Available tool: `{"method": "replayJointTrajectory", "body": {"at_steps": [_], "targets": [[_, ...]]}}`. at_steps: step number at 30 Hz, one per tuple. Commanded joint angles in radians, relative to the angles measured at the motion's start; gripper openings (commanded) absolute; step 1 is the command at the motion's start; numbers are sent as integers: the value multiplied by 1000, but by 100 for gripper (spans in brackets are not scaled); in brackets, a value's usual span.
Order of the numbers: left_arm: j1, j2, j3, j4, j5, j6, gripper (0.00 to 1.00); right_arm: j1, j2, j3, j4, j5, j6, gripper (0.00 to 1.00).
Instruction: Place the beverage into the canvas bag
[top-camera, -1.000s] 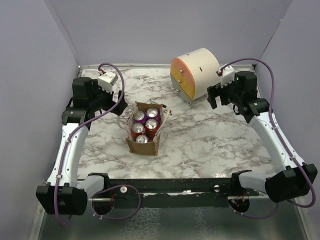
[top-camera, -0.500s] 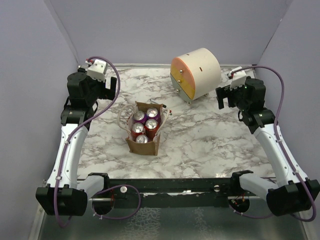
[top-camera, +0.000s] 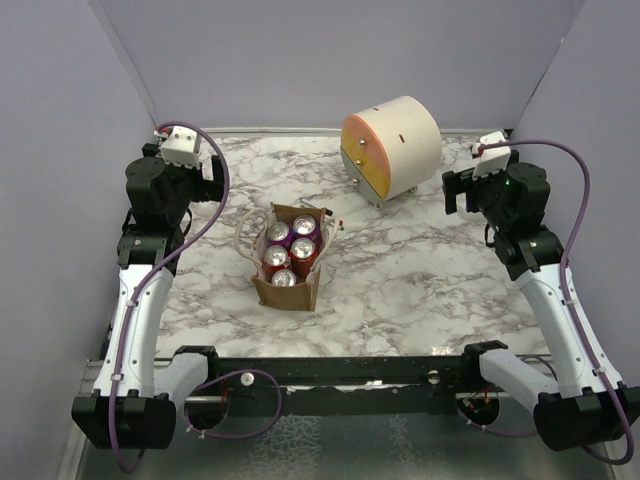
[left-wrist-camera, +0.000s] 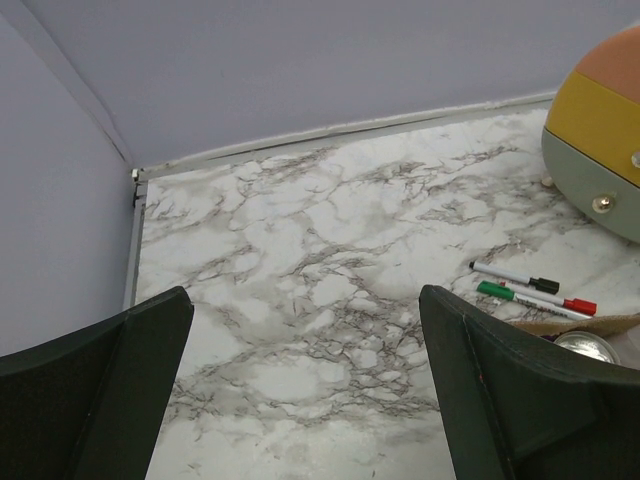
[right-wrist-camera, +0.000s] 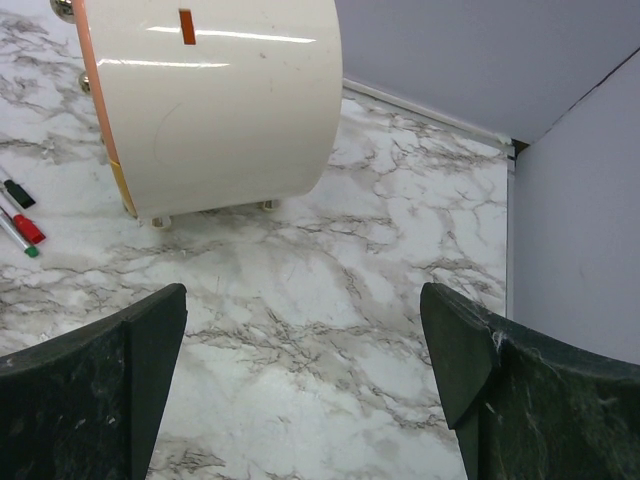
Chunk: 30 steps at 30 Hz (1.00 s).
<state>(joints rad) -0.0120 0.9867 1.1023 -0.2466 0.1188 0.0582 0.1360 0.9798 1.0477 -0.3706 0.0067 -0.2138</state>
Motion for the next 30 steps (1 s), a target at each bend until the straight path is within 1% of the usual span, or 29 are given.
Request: {"method": "replayJointTrajectory", "body": {"at_steps": [1,4,7,15,20,24,30], "targets": [[9,-45,8,17,0,-27,99,-4,-63,43,-20,14,-1,99],[9,-69,-15,10,54,-3,99,-5,-106,23,-39,7,-4,99],[9,-93,-32,2,76,8,99,-4,-147,-4,-49,1,-8,100],[9,-163,-65,-17,21,21,99,-5,-270,-68,-60,-12,-16,100],[9,-190,-110,3,47,-1,99,-4,-333,-102,-45,-30,-23,100],[9,-194,-130,17,66,-5,99,-4,-333,-103,-24,-29,-7,99],[9,-189,-143,33,72,12,99,-4,-276,-58,-39,8,8,99]]}}
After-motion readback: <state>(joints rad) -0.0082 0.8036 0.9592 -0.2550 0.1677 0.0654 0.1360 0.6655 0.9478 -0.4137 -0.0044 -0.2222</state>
